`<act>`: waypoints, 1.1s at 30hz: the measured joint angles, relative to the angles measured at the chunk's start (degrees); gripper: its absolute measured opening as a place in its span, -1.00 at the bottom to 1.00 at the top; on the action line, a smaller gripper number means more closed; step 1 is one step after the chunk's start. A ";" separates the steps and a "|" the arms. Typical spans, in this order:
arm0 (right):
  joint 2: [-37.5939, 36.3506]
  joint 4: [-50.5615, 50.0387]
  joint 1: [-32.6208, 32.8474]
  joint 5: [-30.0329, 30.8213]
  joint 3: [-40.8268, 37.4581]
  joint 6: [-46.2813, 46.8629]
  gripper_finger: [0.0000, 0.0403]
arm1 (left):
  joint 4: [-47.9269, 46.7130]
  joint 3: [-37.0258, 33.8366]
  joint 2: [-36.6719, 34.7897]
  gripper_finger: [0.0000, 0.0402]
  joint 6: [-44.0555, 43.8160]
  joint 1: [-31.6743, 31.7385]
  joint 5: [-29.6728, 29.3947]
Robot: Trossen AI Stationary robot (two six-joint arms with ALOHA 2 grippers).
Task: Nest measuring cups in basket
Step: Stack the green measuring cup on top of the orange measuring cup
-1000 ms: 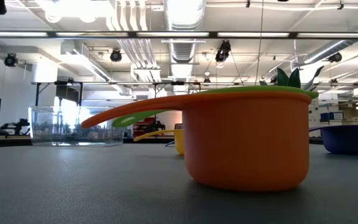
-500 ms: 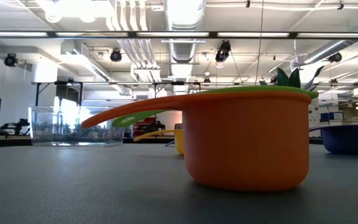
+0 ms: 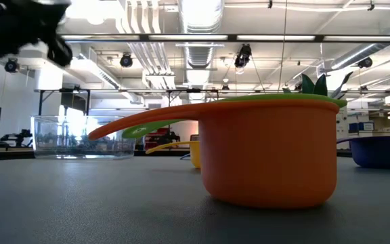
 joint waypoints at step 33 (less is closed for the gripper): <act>0.00 0.00 -0.02 0.19 0.00 -0.05 -0.42 | -14.95 12.32 5.31 -1.00 12.45 -0.02 -17.60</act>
